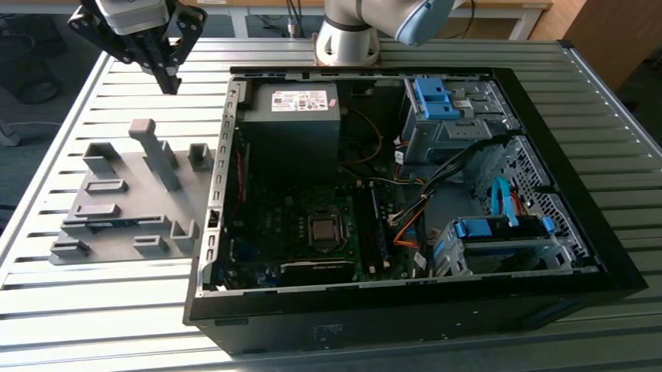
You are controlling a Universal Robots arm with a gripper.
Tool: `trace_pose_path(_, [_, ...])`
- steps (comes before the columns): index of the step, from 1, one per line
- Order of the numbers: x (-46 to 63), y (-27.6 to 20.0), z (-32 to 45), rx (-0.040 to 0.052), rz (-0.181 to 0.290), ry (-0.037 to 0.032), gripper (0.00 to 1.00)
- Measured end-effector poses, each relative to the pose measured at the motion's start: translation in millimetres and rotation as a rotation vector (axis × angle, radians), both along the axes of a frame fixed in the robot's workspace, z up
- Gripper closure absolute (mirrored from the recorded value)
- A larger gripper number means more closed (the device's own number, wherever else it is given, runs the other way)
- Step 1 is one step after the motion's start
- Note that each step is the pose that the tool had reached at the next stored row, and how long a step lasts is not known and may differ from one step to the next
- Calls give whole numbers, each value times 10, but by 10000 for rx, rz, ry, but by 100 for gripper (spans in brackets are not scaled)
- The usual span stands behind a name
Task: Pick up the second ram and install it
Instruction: 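Reach for the second ram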
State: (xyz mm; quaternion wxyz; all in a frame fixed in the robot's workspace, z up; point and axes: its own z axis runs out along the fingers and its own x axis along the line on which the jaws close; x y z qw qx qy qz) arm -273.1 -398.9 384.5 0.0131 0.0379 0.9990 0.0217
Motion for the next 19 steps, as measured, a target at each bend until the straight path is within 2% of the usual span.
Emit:
trace_pose_path(10, [-24, 0, 0, 0, -1, 0, 89])
trace_pose_path(15, [-143, -8, 0, 0, 0, 0, 89])
trace_pose_path(19, [-198, -15, 0, 0, -1, 0, 89])
